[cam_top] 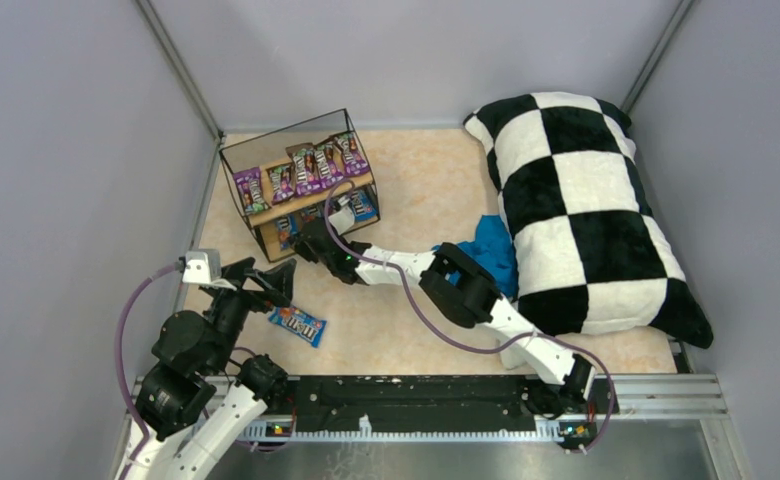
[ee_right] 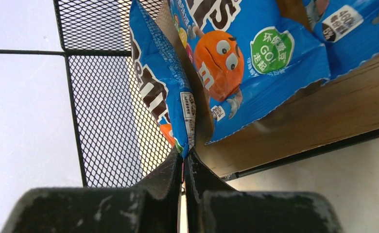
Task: Place and organize the candy bags onto the shelf
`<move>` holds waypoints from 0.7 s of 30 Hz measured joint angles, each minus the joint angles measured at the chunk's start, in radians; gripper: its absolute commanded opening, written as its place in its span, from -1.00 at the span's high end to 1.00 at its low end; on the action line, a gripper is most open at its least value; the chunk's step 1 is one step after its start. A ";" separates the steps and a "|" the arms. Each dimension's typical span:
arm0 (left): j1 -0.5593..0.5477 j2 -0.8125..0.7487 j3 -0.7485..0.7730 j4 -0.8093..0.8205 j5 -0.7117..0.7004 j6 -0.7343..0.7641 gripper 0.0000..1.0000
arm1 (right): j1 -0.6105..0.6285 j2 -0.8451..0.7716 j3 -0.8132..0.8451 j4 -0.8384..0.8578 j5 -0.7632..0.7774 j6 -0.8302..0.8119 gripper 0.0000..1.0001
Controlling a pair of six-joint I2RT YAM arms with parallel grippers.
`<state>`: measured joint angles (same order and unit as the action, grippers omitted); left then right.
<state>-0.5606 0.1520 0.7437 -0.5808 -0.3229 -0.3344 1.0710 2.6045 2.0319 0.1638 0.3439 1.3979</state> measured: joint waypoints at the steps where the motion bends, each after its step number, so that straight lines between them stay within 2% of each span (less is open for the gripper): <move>1: 0.000 0.000 0.000 0.000 0.000 0.000 -0.97 | -0.001 0.001 0.005 -0.009 0.001 0.000 1.00; 13: 0.000 0.001 0.000 0.000 0.000 0.000 -0.97 | -0.026 0.001 0.005 -0.023 0.003 -0.003 0.95; 21: 0.000 0.001 0.000 0.000 0.000 0.000 -0.97 | -0.041 -0.007 -0.036 0.008 0.002 -0.003 0.69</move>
<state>-0.5606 0.1532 0.7437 -0.5808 -0.3225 -0.3340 1.0302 2.5977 1.9961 0.1722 0.3458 1.3945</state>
